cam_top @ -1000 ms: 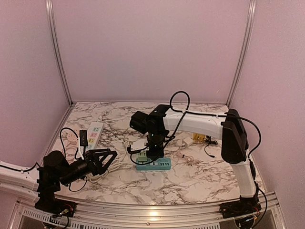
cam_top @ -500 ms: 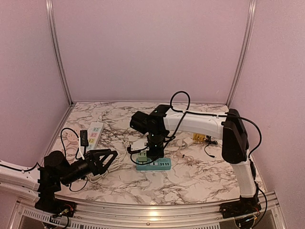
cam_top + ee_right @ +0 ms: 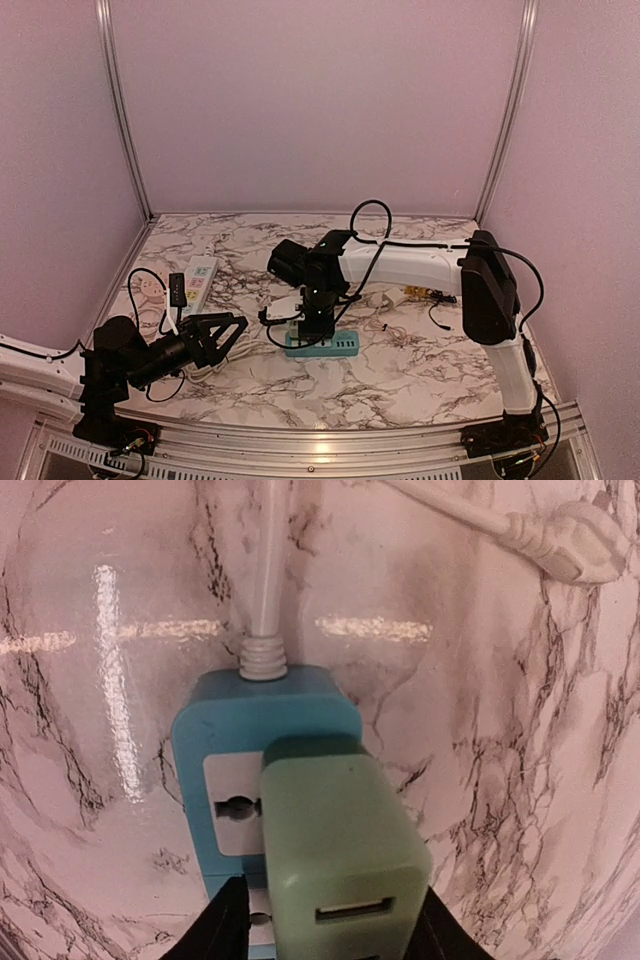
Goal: Insert the plug
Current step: Insert the plug into the socket slot.
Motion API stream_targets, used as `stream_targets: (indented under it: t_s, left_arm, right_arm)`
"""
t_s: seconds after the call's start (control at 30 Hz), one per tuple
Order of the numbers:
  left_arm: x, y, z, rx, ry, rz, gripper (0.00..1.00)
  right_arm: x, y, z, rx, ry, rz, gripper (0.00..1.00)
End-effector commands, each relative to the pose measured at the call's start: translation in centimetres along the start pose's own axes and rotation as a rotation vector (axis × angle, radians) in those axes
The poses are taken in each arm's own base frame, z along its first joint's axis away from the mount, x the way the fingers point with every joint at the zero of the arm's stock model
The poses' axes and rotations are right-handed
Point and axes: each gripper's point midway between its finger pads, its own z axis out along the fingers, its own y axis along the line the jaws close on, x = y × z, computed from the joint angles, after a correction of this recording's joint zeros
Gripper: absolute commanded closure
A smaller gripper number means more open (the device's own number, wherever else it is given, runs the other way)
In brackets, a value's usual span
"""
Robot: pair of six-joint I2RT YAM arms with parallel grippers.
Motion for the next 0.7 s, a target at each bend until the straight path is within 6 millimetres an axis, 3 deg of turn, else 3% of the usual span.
stream_targets:
  t_s: [0.0, 0.67]
  left_arm:
    - [-0.9, -1.0, 0.2, 0.032, -0.029, -0.009, 0.01]
    - [-1.5, -1.9, 0.8, 0.043, -0.026, -0.003, 0.01]
  right_arm:
    - [-0.7, -0.6, -0.6, 0.039, -0.029, 0.012, 0.55]
    - [-0.3, -2.0, -4.7, 0.153, -0.088, 0.029, 0.5]
